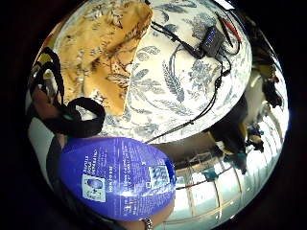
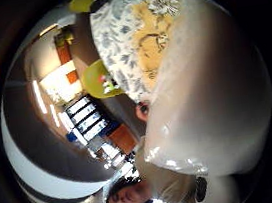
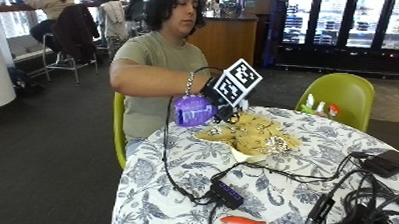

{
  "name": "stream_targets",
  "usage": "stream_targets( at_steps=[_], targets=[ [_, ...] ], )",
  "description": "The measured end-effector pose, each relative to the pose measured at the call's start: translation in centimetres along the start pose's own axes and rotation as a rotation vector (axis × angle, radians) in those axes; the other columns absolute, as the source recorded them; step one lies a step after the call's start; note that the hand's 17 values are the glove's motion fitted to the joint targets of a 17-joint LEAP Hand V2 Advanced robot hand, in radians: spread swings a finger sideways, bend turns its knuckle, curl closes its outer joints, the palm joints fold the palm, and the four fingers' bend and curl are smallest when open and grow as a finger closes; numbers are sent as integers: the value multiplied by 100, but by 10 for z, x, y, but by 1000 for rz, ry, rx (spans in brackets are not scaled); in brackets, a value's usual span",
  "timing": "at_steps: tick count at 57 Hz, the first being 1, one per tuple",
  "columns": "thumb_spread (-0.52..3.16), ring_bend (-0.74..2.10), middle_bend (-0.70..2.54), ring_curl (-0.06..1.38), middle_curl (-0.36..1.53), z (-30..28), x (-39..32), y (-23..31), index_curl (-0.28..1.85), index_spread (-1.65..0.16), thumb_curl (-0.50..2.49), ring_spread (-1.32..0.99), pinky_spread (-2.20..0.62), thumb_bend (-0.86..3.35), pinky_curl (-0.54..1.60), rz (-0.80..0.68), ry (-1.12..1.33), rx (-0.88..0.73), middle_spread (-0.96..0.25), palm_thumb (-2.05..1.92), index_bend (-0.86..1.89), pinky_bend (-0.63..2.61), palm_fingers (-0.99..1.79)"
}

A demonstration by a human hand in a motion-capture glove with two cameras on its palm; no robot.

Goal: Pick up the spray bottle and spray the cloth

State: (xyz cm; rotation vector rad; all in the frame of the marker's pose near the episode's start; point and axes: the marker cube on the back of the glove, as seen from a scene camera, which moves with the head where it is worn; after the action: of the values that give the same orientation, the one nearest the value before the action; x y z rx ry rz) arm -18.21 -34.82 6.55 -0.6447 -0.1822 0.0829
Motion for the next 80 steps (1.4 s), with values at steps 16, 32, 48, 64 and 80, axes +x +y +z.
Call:
stream_targets(
  at_steps=[16, 32, 48, 64, 80],
  targets=[
    [51, 60, 49, 45, 52, 6, -35, -29, 50, -25, 65, -17, -24, -3, 40, -10, -7, 9, -12, 98, 18, 51, 131],
    [51, 61, 50, 46, 53, -54, -153, -46, 51, -25, 66, -16, -24, -3, 40, -488, -590, 438, -12, 97, 17, 52, 130],
    [60, 59, 50, 46, 53, -28, -236, -118, 51, -25, 66, -15, -19, -3, 40, -793, -944, 653, -10, 99, 17, 51, 125],
    [65, 58, 48, 46, 53, 38, -248, -136, 50, -25, 66, -15, -18, -3, 40, -893, -873, 624, -8, 102, 16, 52, 124],
    [63, 65, 48, 47, 53, 43, -271, -139, 48, -26, 66, -16, -26, -3, 41, -868, -862, 812, -11, 100, 14, 56, 129]
  ],
)
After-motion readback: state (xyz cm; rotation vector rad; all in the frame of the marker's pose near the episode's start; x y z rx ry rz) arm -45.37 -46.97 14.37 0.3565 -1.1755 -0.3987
